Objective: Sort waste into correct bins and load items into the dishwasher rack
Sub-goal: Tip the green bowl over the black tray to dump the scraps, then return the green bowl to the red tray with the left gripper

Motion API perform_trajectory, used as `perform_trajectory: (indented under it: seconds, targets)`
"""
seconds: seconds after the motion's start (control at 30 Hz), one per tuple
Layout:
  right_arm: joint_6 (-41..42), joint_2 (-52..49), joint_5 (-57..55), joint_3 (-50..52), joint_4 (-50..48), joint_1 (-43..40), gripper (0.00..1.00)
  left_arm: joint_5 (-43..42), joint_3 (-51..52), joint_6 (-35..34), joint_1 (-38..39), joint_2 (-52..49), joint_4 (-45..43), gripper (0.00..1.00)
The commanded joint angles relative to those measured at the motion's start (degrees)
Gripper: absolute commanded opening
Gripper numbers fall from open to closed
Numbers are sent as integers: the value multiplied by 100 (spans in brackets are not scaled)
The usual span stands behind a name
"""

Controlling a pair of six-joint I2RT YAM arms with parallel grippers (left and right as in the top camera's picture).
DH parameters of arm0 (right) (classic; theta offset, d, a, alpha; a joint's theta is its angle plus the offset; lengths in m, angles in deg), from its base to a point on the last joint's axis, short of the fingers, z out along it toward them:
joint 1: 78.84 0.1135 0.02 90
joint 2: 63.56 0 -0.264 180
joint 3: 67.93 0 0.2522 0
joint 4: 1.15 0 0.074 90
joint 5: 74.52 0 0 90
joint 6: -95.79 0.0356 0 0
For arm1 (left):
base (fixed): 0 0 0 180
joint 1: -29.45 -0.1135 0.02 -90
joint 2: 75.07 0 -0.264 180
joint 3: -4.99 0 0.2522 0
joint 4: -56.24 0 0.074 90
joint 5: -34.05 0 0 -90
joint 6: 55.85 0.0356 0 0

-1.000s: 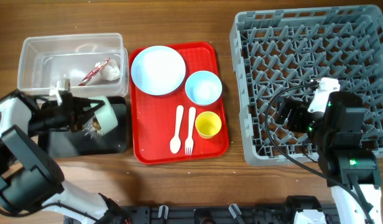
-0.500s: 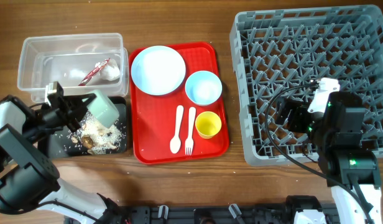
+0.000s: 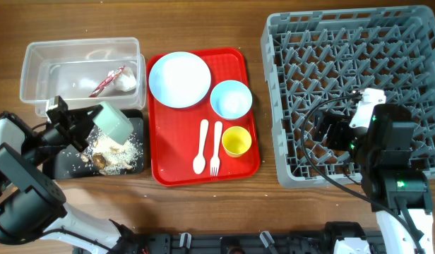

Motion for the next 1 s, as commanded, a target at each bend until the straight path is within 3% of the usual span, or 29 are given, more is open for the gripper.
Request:
perform_trajectory:
  seconds: [0.0,0.13,0.27,0.37,0.53,0.63,0.7,0.77,0.83,0.97]
  targets:
    - [-79,-33,-79,-120,0,-2,100,-249,7,114,-37,-26,-282,4]
    - [-79,-33,-79,-120,0,-2,100,83,4,133,-37,-13,-610,4]
    - [-79,-33,-81,-120,0,-2,100,96,-37,1445,33,286,-225,4]
    - [-76,-33,-79,-120,-2,-2,100,157,-140,1969,267,662,-31,4]
    - [-76,-33,-79,-120,-7,-2,100,529,-527,1982,1226,1121,-170,4]
    - [-79,-33,-81,-120,-7,-2,100,879,-756,1082,1893,1121,-713,4]
    - [-76,-33,-79,-120,-4,-2,100,1349,-817,-28,2284,1121,-1456,4]
    - [-79,-33,-79,-120,-4,-2,100,2181,-903,-1270,2667,1121,-2238,4]
    - [-79,-33,-81,-120,-4,-2,100,3152,-1069,-2055,3099,1121,-2776,4]
    - [-81,-33,-79,-120,-4,-2,100,5003,-1322,-2922,4238,1119,-3550,4]
